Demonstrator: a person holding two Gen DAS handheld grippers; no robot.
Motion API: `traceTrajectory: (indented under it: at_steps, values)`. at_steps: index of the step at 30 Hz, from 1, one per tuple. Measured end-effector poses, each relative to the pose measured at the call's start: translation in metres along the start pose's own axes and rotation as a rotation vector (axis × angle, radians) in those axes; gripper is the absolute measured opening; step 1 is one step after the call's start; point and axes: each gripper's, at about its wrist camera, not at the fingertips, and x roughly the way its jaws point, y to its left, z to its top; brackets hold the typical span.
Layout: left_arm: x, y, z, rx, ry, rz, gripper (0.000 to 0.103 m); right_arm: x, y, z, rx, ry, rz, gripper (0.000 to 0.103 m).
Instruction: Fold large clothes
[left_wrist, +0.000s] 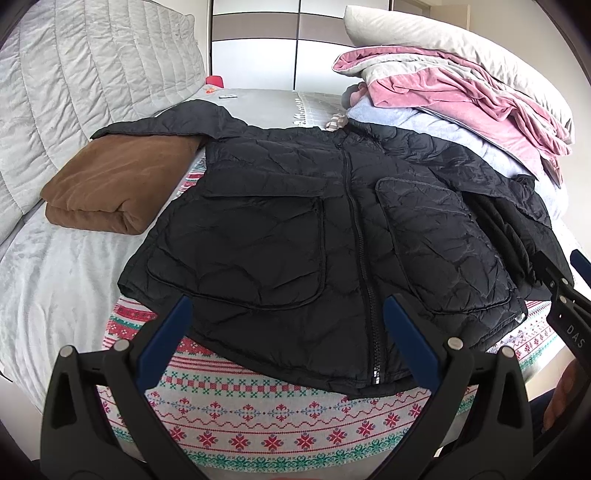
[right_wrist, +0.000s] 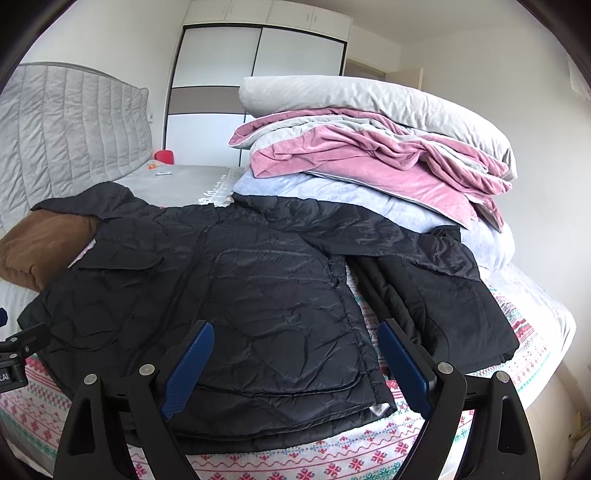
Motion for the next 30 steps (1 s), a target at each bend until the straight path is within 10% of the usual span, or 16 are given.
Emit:
traceTrajectory:
  at_steps: [30]
  values:
    - [0.0021,0.0012,0.0008,0.008,0.0,0.033,0.103,0.0047,-0.0003,-0.0007,0.014,0.014,0.017,0.092]
